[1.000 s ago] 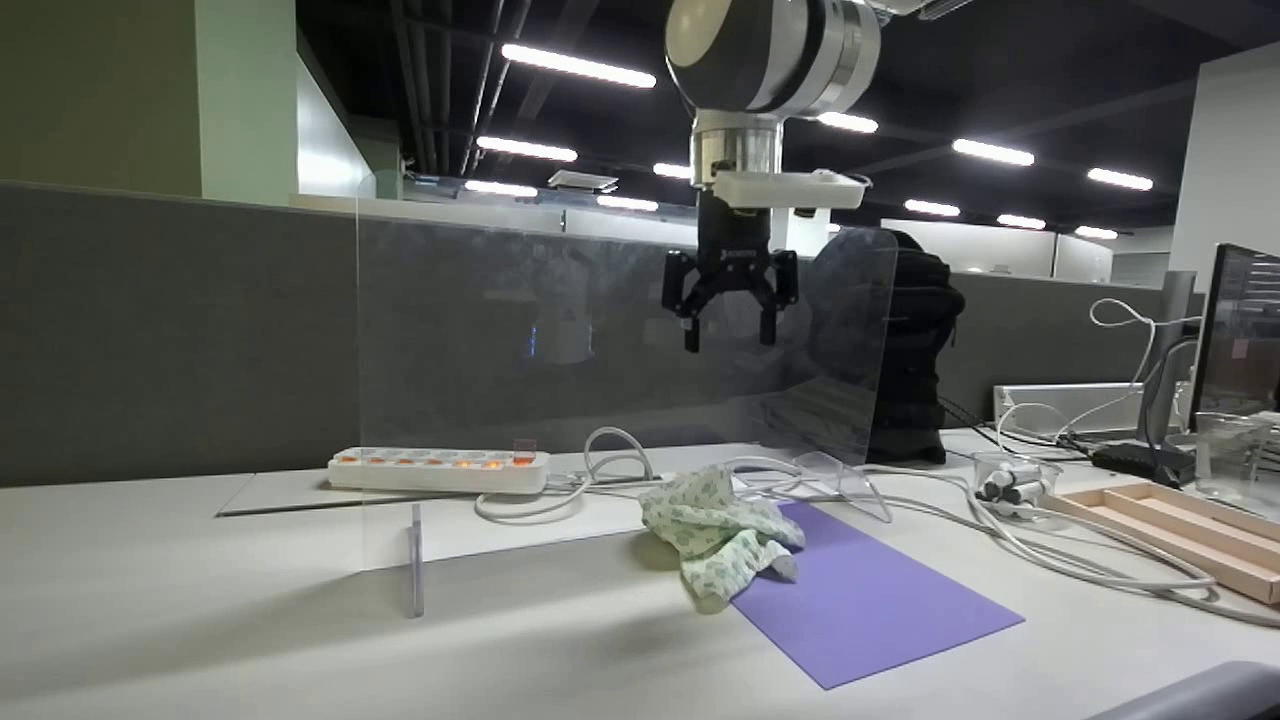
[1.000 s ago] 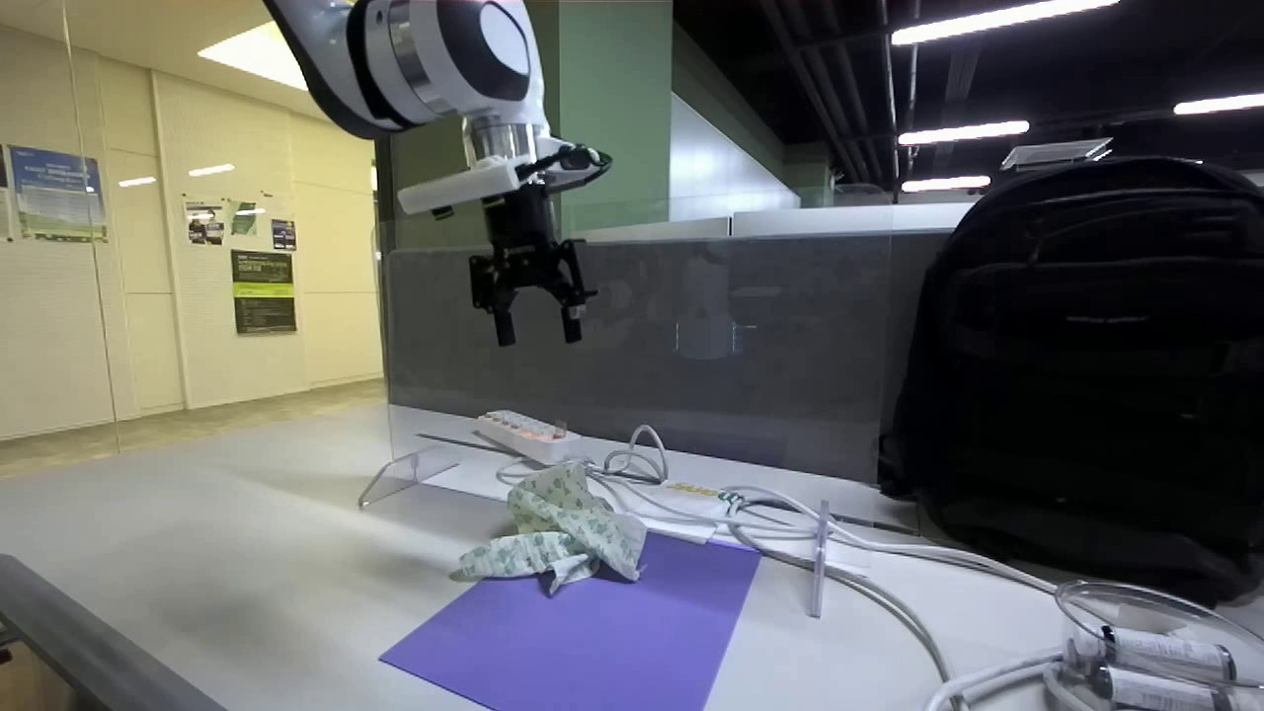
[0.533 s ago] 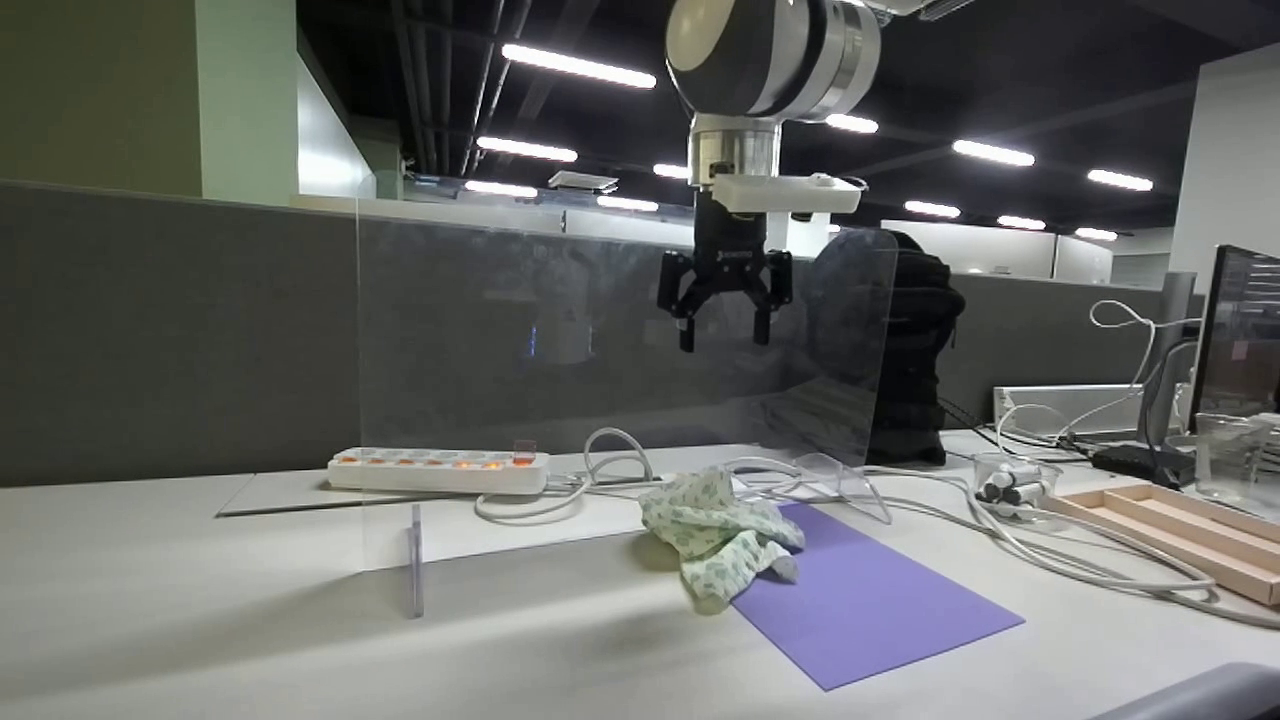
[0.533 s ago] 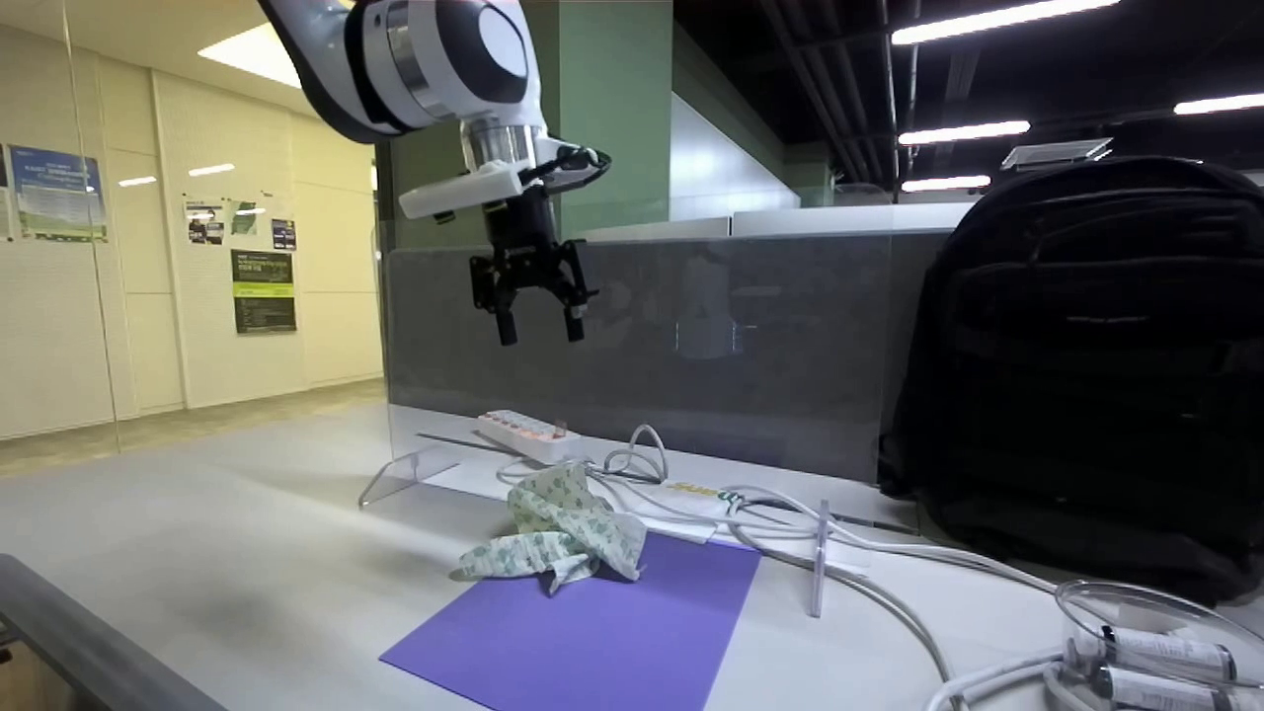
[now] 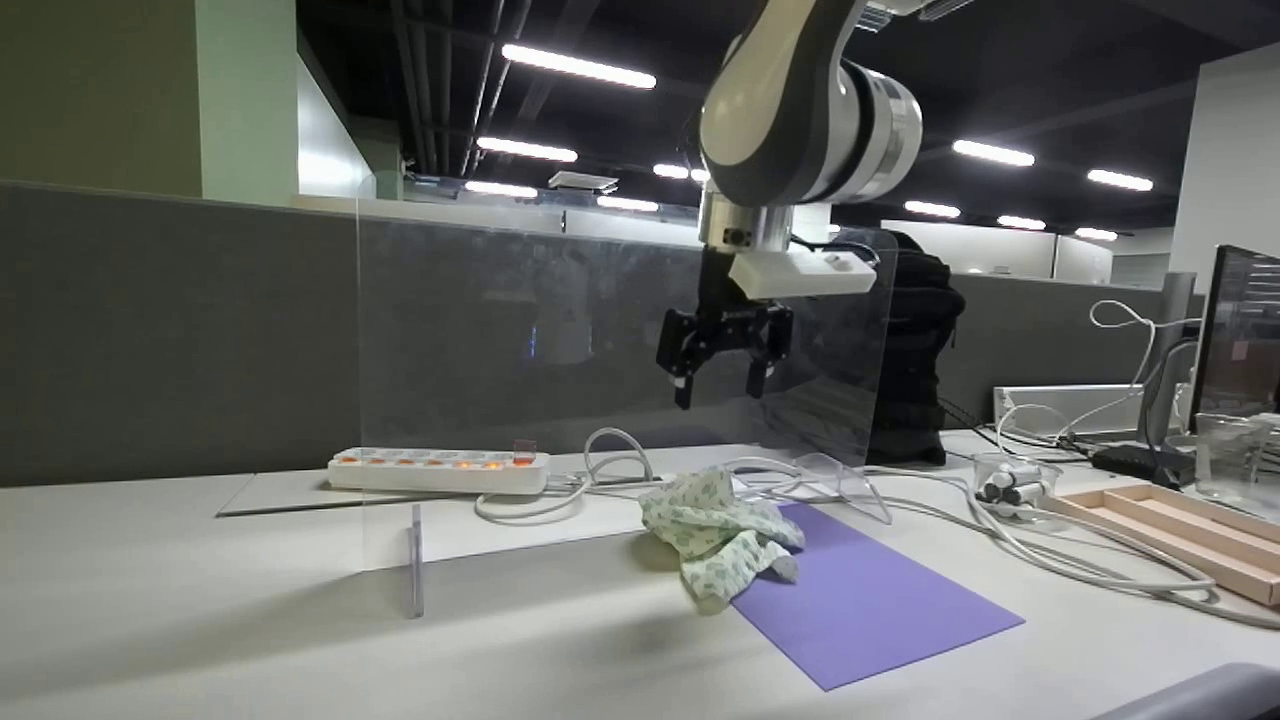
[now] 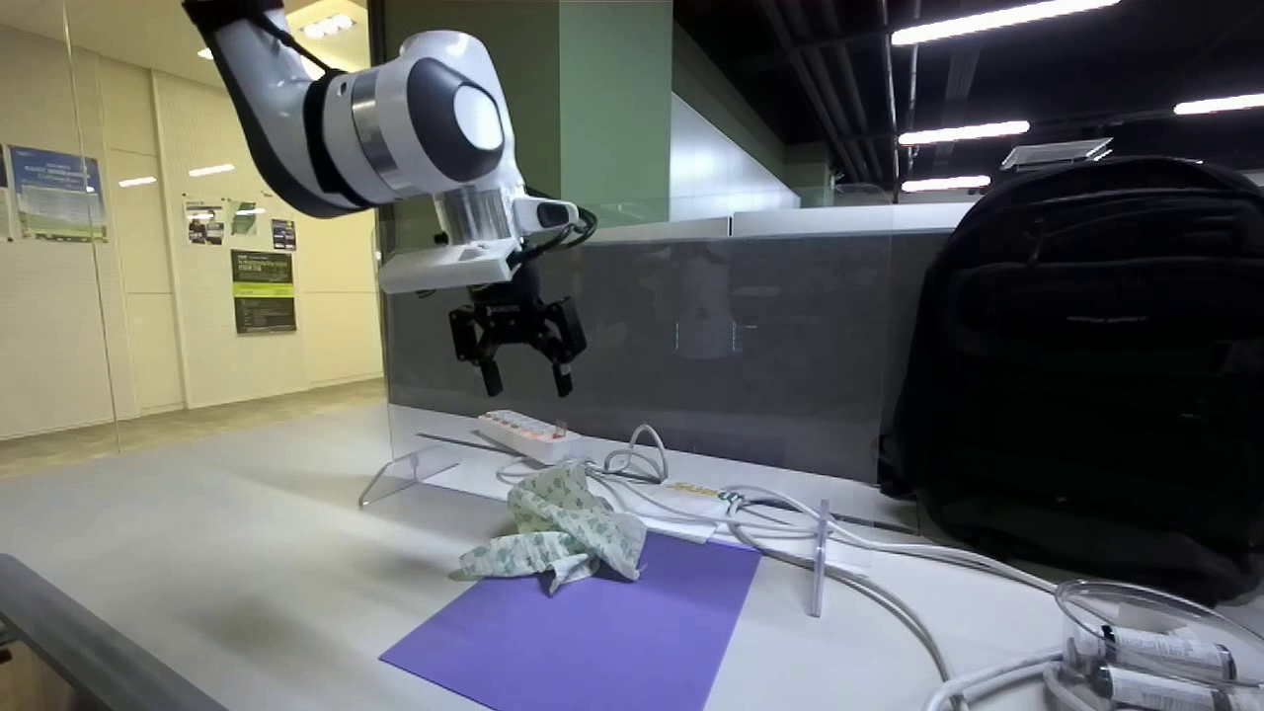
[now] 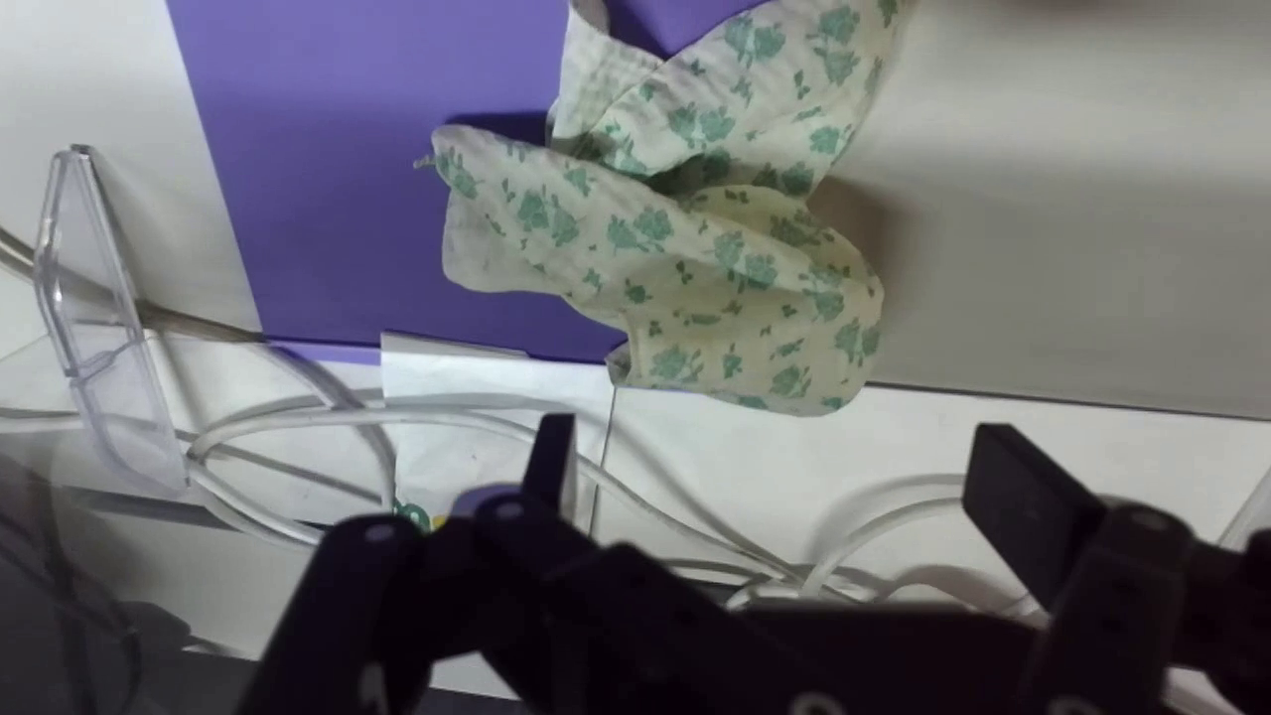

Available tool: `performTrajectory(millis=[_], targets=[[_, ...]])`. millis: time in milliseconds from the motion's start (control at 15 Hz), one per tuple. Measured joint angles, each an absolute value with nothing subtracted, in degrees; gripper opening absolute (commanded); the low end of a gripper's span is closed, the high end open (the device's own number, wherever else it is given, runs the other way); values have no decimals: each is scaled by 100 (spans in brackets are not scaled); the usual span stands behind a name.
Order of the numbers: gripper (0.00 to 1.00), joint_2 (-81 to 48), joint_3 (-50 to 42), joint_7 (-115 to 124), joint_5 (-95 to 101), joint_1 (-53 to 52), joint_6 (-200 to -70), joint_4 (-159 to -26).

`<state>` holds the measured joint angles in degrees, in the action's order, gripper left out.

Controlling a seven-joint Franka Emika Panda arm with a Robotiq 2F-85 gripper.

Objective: Hang the cloth on the glass barrier

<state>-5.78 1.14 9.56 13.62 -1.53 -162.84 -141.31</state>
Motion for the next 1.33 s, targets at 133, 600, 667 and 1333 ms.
performTrajectory(millis=[133, 600, 667, 1333], targets=[[100, -734, -5, 952, 1453, -151, -16659, -14299], [100, -1539, -553, 953, 1731, -63, -17823, -14323], [100, -1647, -563, 952, 1708, -51, -17917, -14293], [74, -2193, 271, 113, 631, 108, -18032, -13780]])
